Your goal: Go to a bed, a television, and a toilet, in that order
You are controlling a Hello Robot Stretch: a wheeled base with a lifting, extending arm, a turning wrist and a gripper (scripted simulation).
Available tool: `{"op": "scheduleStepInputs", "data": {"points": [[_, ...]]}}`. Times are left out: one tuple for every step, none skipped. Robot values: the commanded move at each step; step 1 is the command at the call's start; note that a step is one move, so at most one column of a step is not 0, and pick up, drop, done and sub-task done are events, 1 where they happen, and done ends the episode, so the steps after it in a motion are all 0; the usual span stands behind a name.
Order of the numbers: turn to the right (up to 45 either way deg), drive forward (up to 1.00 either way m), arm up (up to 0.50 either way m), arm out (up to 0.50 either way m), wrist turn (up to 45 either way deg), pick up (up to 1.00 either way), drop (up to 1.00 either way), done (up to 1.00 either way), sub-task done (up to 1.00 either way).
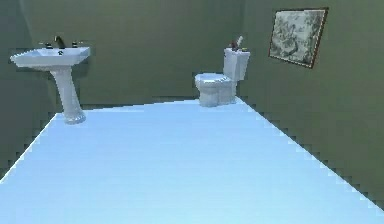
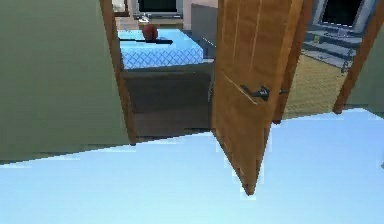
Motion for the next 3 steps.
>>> {"op": "scheduleStepInputs", "data": {"points": [[0.0, 1.00, 0.00, 0.00, 0.0, 0.00, 0.00, 0.00, 0.00], [0.0, 1.00, 0.00, 0.00, 0.0, 0.00, 0.00, 0.00, 0.00], [6.0, 0.00, 0.00, 0.00, 0.0, 0.00, 0.00, 0.00, 0.00]]}}
